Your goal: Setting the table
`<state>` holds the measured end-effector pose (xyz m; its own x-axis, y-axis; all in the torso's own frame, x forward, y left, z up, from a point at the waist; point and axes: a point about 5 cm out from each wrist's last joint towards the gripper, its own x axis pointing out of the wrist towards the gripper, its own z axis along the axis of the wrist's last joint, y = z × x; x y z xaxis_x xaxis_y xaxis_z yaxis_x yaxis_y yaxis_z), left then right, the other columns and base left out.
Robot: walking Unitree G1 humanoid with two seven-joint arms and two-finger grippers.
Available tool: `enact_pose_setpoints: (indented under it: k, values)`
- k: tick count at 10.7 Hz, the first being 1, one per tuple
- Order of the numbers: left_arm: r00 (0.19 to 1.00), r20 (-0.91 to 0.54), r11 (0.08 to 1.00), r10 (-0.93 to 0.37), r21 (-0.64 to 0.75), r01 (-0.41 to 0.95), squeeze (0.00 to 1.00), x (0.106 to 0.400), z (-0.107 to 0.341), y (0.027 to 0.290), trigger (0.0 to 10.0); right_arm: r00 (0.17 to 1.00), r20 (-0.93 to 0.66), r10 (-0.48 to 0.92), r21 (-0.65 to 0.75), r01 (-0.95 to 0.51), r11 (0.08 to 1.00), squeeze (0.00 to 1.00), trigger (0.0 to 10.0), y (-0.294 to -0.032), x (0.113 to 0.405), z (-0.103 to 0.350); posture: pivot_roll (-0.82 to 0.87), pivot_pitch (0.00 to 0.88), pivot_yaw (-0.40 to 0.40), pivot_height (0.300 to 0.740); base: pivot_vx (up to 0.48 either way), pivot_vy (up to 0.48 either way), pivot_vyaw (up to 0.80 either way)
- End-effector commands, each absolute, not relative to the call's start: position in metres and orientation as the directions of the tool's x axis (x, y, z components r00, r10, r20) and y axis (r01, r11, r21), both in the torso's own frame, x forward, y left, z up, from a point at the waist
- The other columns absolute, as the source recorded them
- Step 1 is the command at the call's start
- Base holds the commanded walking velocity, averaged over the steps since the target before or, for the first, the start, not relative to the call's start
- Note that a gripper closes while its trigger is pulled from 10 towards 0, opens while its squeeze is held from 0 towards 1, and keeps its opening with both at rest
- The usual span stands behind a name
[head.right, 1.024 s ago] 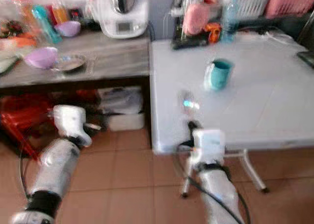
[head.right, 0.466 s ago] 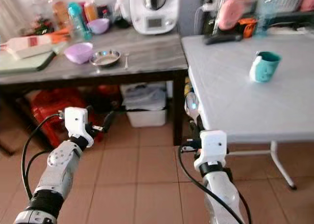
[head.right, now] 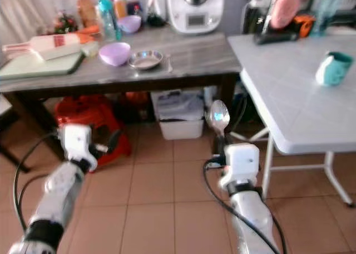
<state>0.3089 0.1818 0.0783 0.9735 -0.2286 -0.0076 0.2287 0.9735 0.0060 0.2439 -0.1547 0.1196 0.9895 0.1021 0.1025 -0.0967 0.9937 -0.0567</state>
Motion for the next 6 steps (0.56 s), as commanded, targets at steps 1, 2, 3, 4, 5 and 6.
enact_pose_setpoints:
  k: [1,2,3,4,5,6]
  values:
    - [0.980,0.009,0.979,-0.198,0.047,0.198,0.00,0.304,0.081,0.191,10.0,0.983,0.132,0.126,-0.048,-0.121,0.992,0.00,10.0,-0.148,0.246,0.126,0.00,0.000,0.075,0.740,0.000,0.000,0.00]
    - [0.982,0.009,0.980,-0.191,0.053,0.190,0.00,0.298,0.078,0.192,10.0,0.984,0.129,0.125,-0.048,-0.120,0.992,0.00,10.0,-0.150,0.245,0.125,0.00,0.000,0.073,0.740,0.000,0.000,0.00]
    - [0.987,-0.005,0.984,-0.161,0.080,0.160,0.00,0.283,0.071,0.198,10.0,0.986,0.122,0.118,-0.042,-0.113,0.993,0.00,10.0,-0.151,0.242,0.123,0.00,0.000,0.072,0.740,0.000,0.000,0.00]
    - [0.990,-0.015,0.986,-0.141,0.092,0.141,0.00,0.275,0.067,0.203,10.0,0.986,0.120,0.114,-0.043,-0.110,0.993,0.00,10.0,-0.153,0.241,0.123,0.00,0.000,0.069,0.740,0.000,0.000,0.00]
    - [0.991,-0.031,0.986,-0.127,0.102,0.130,0.00,0.267,0.064,0.207,10.0,0.988,0.114,0.109,-0.045,-0.104,0.994,0.00,10.0,-0.156,0.237,0.121,0.01,0.000,0.064,0.740,0.000,0.000,0.00]
    - [0.992,-0.030,0.987,-0.126,0.099,0.129,0.00,0.266,0.064,0.207,10.0,0.988,0.111,0.109,-0.046,-0.104,0.993,0.00,10.0,-0.156,0.237,0.120,0.01,0.000,0.064,0.740,0.000,0.000,0.00]
